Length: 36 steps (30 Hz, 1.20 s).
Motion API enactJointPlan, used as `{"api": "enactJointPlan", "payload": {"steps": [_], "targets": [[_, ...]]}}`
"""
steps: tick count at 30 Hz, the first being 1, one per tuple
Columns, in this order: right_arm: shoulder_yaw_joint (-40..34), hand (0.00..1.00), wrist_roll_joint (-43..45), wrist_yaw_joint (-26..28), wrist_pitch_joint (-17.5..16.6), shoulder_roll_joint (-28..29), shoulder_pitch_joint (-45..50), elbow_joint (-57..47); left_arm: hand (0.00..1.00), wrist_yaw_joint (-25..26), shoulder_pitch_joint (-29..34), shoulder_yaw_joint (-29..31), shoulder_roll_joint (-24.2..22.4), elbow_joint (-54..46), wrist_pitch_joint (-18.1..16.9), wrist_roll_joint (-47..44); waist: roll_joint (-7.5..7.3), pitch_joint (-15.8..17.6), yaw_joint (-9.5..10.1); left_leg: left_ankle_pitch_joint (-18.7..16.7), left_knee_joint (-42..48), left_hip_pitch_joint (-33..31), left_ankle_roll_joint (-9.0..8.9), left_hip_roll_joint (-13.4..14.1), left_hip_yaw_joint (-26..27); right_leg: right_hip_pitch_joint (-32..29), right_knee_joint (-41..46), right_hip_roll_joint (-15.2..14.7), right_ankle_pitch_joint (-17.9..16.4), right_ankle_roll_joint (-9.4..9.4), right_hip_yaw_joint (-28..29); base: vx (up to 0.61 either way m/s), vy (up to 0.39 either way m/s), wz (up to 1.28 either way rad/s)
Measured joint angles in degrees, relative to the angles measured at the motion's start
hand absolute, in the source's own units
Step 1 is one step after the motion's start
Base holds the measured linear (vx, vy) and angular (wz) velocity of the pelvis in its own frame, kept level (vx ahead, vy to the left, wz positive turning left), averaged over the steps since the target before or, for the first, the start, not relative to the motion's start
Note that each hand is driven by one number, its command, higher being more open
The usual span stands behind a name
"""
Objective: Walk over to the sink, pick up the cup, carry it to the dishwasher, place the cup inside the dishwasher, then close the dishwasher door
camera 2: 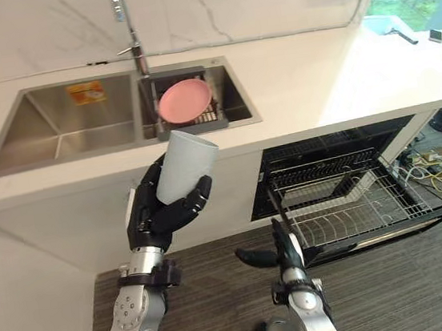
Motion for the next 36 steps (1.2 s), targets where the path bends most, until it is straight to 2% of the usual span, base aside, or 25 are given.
{"api": "enactJointPlan", "payload": {"steps": [2,4,6,8,9,10,11,13,15,16,17,18,20,22,24,30,33,36], "targets": [[-0.24,1.00,-0.21,-0.28,-0.45,-1.24,0.33,-4.50,0.00,0.04,-0.12,-0.15,-1.61,0.47,0.00,0.49,0.99,-0.16,0.21,0.67,1.44,0.51,-0.55,0.81,-0.19,1.82,-2.08,1.62,-0.08,-0.12,1.30,0.29,-0.080,-0.46],[-1.67,1.00,-0.51,-1.05,-1.50,-1.79,0.62,-7.44,0.00,0.05,-1.19,-0.97,-2.11,0.46,-0.06,1.44,1.30,-0.17,-0.67,1.73,1.70,1.13,-0.75,1.21,-1.10,3.26,-3.91,2.56,-0.16,0.00,1.32,0.24,-0.068,-0.13],[-3.72,1.00,-0.67,-2.05,-1.55,-1.62,1.47,-10.06,0.00,0.03,-2.29,-1.52,-1.95,0.56,-0.05,1.45,1.51,0.07,-1.16,2.14,5.94,0.95,-1.45,2.17,-1.36,6.37,-6.99,3.72,-0.02,0.29,1.54,0.16,-0.018,-0.07],[-4.69,1.00,-0.66,-2.18,-1.58,-1.78,4.34,-13.61,0.00,0.21,-2.29,-1.32,-1.96,0.60,-0.05,1.45,1.74,0.31,-1.08,4.22,14.42,-0.47,-4.92,3.08,-1.27,10.24,-9.48,3.94,0.19,0.59,2.58,0.16,0.023,-0.26],[-4.61,1.00,-0.65,-2.17,-1.61,-1.98,5.89,-16.57,0.00,0.45,-2.30,-0.59,-2.01,0.52,-0.42,1.46,1.58,0.62,-0.67,6.09,22.42,-3.13,-6.55,3.73,-1.60,12.40,-11.33,3.59,0.47,0.84,4.36,0.14,0.050,-0.45],[-4.60,1.00,-0.64,-2.17,-1.62,-1.93,6.06,-17.52,0.00,0.71,-2.36,-0.40,-2.00,0.50,-0.61,1.46,1.75,0.52,-0.53,4.72,23.87,-4.31,-6.75,3.68,-1.96,12.69,-11.77,3.52,0.60,0.94,5.22,0.15,0.074,-0.52],[-4.72,1.00,-0.60,-2.19,-1.68,-1.83,6.04,-18.81,0.00,1.01,-2.70,-0.27,-1.99,0.49,-0.82,1.51,2.15,0.43,-0.62,2.21,24.52,-6.29,-6.25,3.57,-2.76,13.09,-12.51,3.40,0.71,1.07,6.06,0.08,0.054,-0.43],[-4.54,1.00,-0.12,-2.14,-2.08,-1.38,6.01,-20.91,0.00,1.59,-3.38,-0.49,-1.87,0.49,-0.82,3.07,1.77,0.72,-0.27,-1.53,19.32,-10.18,-4.74,1.83,-6.80,13.95,-13.02,2.55,1.12,1.73,8.67,0.10,0.121,-0.61],[-4.49,1.00,-0.05,-1.83,-2.56,-1.09,6.05,-22.10,0.00,1.79,-3.52,-0.56,-1.80,0.49,-0.81,3.95,1.75,0.75,0.37,-1.16,12.70,-11.54,-4.70,-0.05,-10.90,13.92,-13.01,1.96,1.36,2.35,11.08,0.07,0.188,-0.78],[-4.41,1.00,0.14,-1.72,-3.02,-1.01,6.03,-23.08,0.00,2.38,-3.78,-0.55,-1.86,0.42,-0.83,4.87,2.29,0.70,0.59,3.35,4.17,-11.57,-4.43,-0.91,-15.13,13.74,-12.60,2.33,1.26,3.69,13.59,0.07,0.235,-0.82],[-4.29,1.00,0.24,-1.65,-3.12,-1.08,6.18,-23.41,0.00,2.61,-3.78,-0.56,-1.77,0.42,-0.86,5.07,2.63,0.66,0.70,7.17,3.18,-10.73,-3.21,-0.61,-14.91,13.66,-12.44,2.75,1.08,4.21,14.70,0.08,0.260,-0.90],[-3.98,1.00,0.47,-1.60,-3.16,-0.41,6.78,-24.24,0.00,2.92,-3.84,-0.34,-0.99,0.36,-0.90,5.38,1.83,0.58,0.55,7.32,1.99,-9.02,-1.57,-1.24,-13.19,14.10,-12.80,2.28,1.14,4.72,16.58,0.07,0.195,-0.61],[-2.68,1.00,0.71,-1.05,-3.28,0.56,7.81,-28.14,0.00,3.55,-4.03,0.21,-0.20,0.09,-1.04,5.76,0.40,0.50,0.17,7.92,-0.40,-8.12,-0.41,-2.28,-10.17,13.44,-14.03,1.21,2.09,6.09,19.26,0.08,0.190,-0.62],[-1.53,1.00,2.37,0.08,-3.66,0.92,7.96,-31.22,0.00,3.88,-3.87,0.19,0.59,0.08,-1.01,5.77,0.10,0.35,0.20,8.38,-2.31,-6.86,0.33,-3.04,-7.31,12.70,-14.87,0.55,2.77,6.96,21.98,0.07,0.128,-0.65],[-0.64,1.00,3.73,1.42,-4.45,1.01,7.95,-33.48,0.00,3.88,-3.80,-0.01,0.59,-0.26,-1.00,5.86,0.02,0.30,-0.09,8.47,-4.20,-5.04,0.49,-3.78,-5.50,13.08,-16.46,0.17,3.50,7.67,24.04,0.07,0.114,-0.58],[0.00,1.00,8.59,3.81,-5.15,1.02,7.58,-35.70,0.00,4.04,-3.45,1.97,0.60,-5.43,-1.07,7.89,-0.11,0.22,-0.69,8.04,-7.64,-2.10,1.19,-3.91,-2.31,12.85,-20.33,1.50,6.57,8.00,30.77,0.06,0.039,-0.68],[-0.21,1.00,10.21,4.05,-5.25,0.53,7.57,-35.70,0.00,4.10,-3.85,2.93,0.51,-5.58,-1.09,8.05,-0.13,0.22,-1.56,7.85,-7.88,-1.47,1.50,-3.75,-1.49,13.06,-21.25,1.85,7.37,8.05,31.87,-0.01,-0.002,-0.29],[-0.02,1.00,11.83,5.02,-5.27,0.09,7.56,-35.69,0.00,5.04,-4.12,4.06,0.44,-5.52,-1.09,9.24,-0.13,0.21,-1.54,7.85,-7.87,-1.04,1.50,-3.67,-1.34,13.97,-22.88,1.86,8.47,8.03,31.78,-0.05,-0.017,-0.05]]}}
